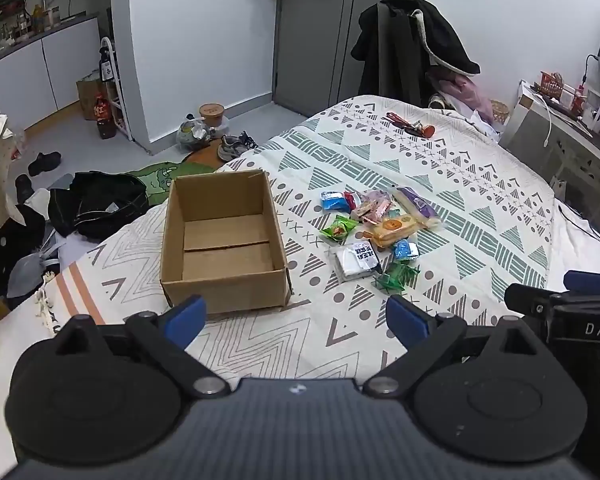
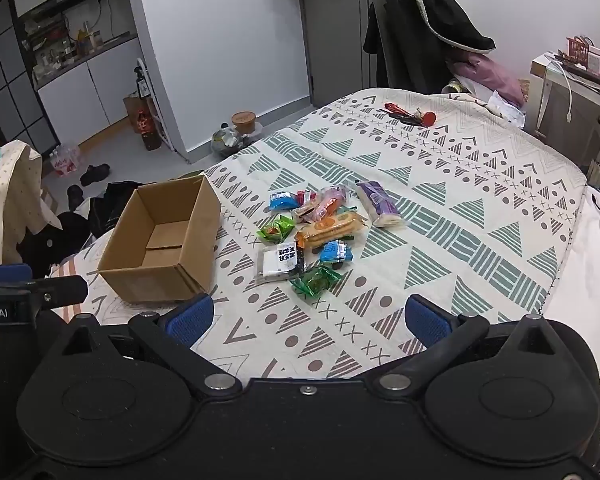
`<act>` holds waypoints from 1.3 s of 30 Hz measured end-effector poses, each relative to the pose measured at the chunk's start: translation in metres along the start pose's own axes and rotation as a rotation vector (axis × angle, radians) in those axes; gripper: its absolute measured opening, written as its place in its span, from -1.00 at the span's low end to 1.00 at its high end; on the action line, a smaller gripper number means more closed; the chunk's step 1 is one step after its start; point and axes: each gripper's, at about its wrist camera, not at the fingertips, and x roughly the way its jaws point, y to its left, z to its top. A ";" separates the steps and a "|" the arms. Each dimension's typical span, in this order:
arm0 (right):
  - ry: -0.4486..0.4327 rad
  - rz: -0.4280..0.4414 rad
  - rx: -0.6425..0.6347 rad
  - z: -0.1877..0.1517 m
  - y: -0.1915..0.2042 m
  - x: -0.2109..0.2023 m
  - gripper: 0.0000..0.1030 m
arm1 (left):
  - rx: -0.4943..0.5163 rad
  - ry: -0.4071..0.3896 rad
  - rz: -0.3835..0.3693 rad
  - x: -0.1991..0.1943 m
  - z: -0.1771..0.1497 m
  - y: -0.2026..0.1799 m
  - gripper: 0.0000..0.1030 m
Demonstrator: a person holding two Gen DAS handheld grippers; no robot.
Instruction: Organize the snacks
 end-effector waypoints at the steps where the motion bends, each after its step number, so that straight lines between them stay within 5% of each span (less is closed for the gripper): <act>1: -0.003 0.000 -0.003 0.001 0.000 0.001 1.00 | -0.001 -0.003 -0.009 0.002 -0.001 0.006 0.86; 39: -0.015 -0.006 -0.012 0.003 0.013 -0.003 1.00 | -0.014 -0.015 -0.047 -0.012 0.001 0.011 0.86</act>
